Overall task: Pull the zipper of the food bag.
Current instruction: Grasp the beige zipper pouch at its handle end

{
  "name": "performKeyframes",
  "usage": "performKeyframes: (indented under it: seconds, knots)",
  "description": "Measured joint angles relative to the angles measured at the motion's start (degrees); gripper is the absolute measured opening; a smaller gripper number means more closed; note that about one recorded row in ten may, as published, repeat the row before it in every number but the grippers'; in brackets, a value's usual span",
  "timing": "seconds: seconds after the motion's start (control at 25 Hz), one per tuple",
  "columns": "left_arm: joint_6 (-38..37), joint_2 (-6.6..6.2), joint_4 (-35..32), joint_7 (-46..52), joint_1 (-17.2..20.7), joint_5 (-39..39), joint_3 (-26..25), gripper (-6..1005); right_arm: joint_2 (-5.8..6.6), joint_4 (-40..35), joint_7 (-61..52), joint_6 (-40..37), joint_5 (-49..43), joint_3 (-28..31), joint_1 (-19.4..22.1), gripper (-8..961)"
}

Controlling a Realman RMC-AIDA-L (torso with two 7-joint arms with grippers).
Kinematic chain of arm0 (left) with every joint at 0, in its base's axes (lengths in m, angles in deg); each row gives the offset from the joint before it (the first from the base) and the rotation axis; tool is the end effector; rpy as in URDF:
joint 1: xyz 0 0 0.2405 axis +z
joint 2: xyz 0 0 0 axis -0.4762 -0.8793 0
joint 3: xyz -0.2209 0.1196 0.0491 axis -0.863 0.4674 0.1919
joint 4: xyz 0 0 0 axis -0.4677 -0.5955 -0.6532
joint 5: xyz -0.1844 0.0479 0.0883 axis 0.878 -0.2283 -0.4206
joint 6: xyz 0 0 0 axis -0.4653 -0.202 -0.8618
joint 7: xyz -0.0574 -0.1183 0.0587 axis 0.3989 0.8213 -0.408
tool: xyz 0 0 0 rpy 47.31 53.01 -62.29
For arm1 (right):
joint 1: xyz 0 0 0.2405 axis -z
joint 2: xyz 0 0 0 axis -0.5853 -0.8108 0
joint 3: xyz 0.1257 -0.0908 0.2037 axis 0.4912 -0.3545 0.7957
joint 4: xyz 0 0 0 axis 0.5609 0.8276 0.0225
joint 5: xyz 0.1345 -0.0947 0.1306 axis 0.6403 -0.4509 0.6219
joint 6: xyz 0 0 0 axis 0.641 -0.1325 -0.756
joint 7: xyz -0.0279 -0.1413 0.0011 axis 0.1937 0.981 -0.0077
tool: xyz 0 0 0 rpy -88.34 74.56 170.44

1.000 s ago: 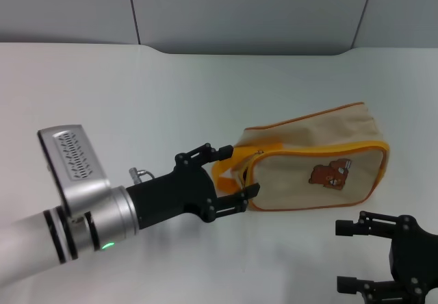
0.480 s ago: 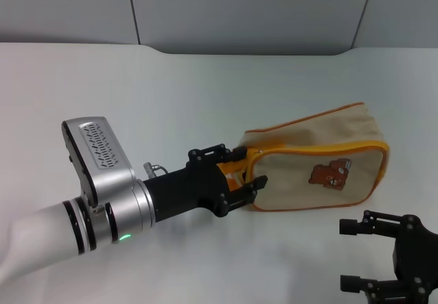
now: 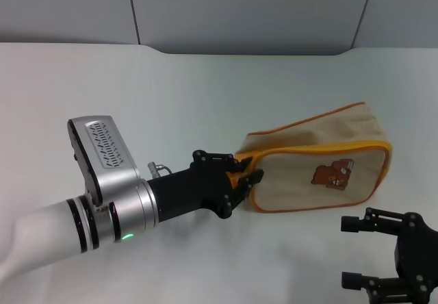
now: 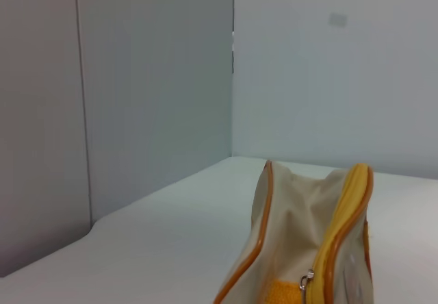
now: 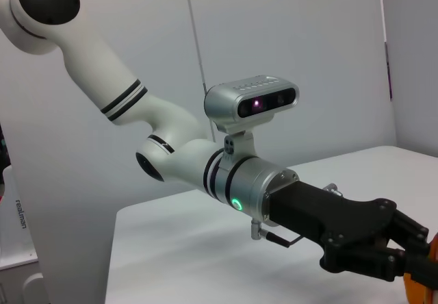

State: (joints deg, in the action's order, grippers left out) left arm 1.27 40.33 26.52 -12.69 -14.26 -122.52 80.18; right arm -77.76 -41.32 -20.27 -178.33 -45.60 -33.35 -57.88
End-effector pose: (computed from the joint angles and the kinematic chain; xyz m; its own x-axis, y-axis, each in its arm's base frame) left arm -0.2349 0.3171 -0.1166 0.8353 0.0824 0.5437 0.2983 -0.8985 -0.3220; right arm 0.3086 0.2387 0.0087 0.8040 -0.1793 -0.5669 -0.2616 -0.9629 -0.0666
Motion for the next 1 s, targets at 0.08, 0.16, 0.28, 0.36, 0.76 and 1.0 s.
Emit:
performKeyframes:
  seconds: [0.08, 0.16, 0.28, 0.36, 0.76, 1.0]
  knots:
    - [-0.5, 0.0, 0.0, -0.1, 0.0, 0.0, 0.0, 304, 0.0, 0.0, 0.0, -0.2, 0.0, 0.4, 0.0, 817]
    - [-1.7, 0.0, 0.0, -0.2, 0.1, 0.0, -0.1, 247, 0.0, -0.1, 0.0, -0.3, 0.0, 1.0, 0.0, 817]
    - [-3.2, 0.0, -0.5, -0.3, 0.4, 0.0, 0.1, 180, 0.03, -0.1, 0.2, -0.7, 0.0, 2.2, 0.0, 817]
    - [-3.8, 0.0, -0.9, -0.1, 0.7, 0.0, 0.3, 163, 0.03, -0.1, 0.6, -1.1, 0.0, 3.2, 0.1, 816]
    - [-14.4, -0.58, -15.5, 9.9, 9.1, 0.0, 7.9, 113, -0.89, 0.1, 3.0, -5.1, 3.6, 13.1, -1.3, 817]
    - [-22.0, -2.05, -23.6, 12.4, 13.6, 0.0, 8.6, 112, -2.8, 0.0, 7.2, -4.4, 10.1, 12.8, -3.1, 816]
